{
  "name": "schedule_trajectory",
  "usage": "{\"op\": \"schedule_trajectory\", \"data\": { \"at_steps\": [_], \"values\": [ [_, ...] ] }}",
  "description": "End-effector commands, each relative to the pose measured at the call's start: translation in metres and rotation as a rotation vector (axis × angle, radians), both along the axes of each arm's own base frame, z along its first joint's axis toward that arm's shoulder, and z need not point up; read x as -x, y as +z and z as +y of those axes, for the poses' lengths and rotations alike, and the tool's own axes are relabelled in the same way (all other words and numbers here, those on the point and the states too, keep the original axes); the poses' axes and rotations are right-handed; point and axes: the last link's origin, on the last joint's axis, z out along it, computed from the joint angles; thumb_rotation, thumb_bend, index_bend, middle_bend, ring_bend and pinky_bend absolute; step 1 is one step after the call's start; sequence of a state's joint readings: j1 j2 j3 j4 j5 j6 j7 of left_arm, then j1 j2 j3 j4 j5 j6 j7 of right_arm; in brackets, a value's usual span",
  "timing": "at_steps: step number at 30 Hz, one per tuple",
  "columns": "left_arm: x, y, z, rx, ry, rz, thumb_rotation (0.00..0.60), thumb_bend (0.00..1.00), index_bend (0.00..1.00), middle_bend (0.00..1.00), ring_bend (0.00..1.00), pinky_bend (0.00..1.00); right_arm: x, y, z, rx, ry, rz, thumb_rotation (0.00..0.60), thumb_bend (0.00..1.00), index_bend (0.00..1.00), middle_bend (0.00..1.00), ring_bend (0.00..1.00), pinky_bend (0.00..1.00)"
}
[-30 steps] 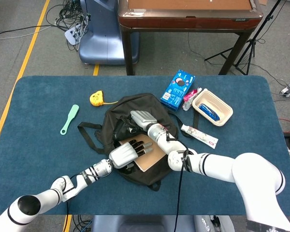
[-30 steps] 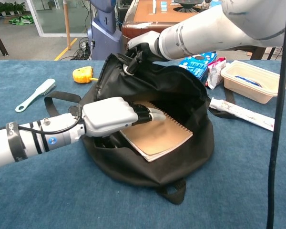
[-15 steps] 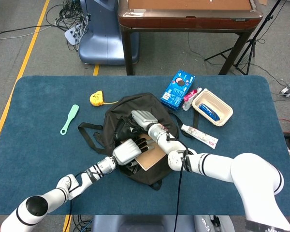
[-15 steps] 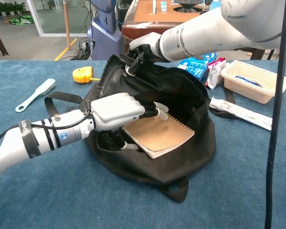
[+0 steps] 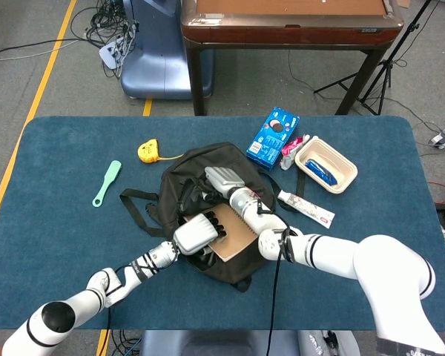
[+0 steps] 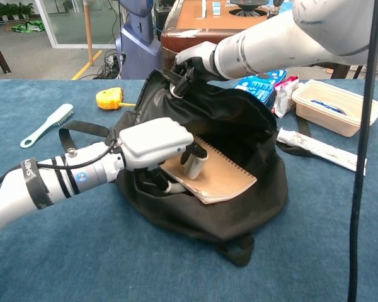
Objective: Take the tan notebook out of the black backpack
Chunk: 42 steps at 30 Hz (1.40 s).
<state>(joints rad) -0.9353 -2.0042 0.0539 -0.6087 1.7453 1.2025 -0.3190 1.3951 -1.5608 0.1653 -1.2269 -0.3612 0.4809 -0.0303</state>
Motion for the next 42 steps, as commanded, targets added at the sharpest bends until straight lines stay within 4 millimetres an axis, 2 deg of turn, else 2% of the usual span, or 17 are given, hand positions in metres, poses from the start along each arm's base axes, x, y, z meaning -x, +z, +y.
{"op": "schedule_trajectory", "data": {
  "at_steps": [1,9,15,23,29,31,34,38,39,42],
  "values": [
    [-0.002,0.008,-0.004,0.022,0.001,-0.070,0.600,0.28,0.60,0.61,0.50,0.35,0.001,-0.001,0.000,-0.002,-0.003,0.002,0.600,0.97,0.72,0.41,0.20,0.19],
    [-0.002,0.031,-0.009,0.065,0.053,-0.225,0.600,0.28,0.61,0.62,0.50,0.35,0.004,-0.001,0.002,-0.002,-0.002,0.005,0.600,0.97,0.72,0.41,0.20,0.19],
    [0.000,0.059,-0.014,0.093,0.101,-0.361,0.600,0.28,0.61,0.63,0.51,0.36,0.013,-0.002,0.003,-0.003,-0.011,0.014,0.600,0.97,0.72,0.41,0.20,0.19],
    [0.008,0.108,-0.020,0.091,0.148,-0.479,0.600,0.28,0.62,0.63,0.51,0.36,0.019,0.002,0.008,-0.016,-0.009,0.003,0.600,0.97,0.72,0.41,0.20,0.19],
    [0.016,0.149,-0.028,0.065,0.180,-0.534,0.600,0.28,0.61,0.63,0.51,0.36,0.027,0.005,0.022,-0.054,0.018,0.001,0.600,0.97,0.72,0.40,0.20,0.19],
    [0.020,0.163,-0.033,0.055,0.186,-0.550,0.600,0.28,0.61,0.63,0.51,0.36,0.031,0.006,0.031,-0.064,0.042,0.009,0.600,0.93,0.70,0.39,0.20,0.19],
    [0.025,0.182,-0.038,0.023,0.193,-0.567,0.600,0.28,0.61,0.63,0.51,0.36,0.039,0.008,0.045,-0.091,0.090,0.055,0.600,0.82,0.51,0.31,0.17,0.18],
    [0.031,0.203,-0.042,-0.033,0.203,-0.570,0.600,0.28,0.61,0.63,0.51,0.36,0.046,0.014,0.066,-0.093,0.141,0.092,0.600,0.58,0.09,0.11,0.05,0.09],
    [0.033,0.207,-0.043,-0.049,0.203,-0.565,0.600,0.28,0.61,0.63,0.51,0.36,0.047,0.016,0.070,-0.089,0.152,0.098,0.600,0.51,0.04,0.06,0.02,0.07],
    [0.040,0.220,-0.045,-0.099,0.211,-0.554,0.600,0.28,0.61,0.63,0.51,0.36,0.052,0.022,0.084,-0.068,0.173,0.099,0.600,0.34,0.00,0.00,0.00,0.04]
  ]
}}
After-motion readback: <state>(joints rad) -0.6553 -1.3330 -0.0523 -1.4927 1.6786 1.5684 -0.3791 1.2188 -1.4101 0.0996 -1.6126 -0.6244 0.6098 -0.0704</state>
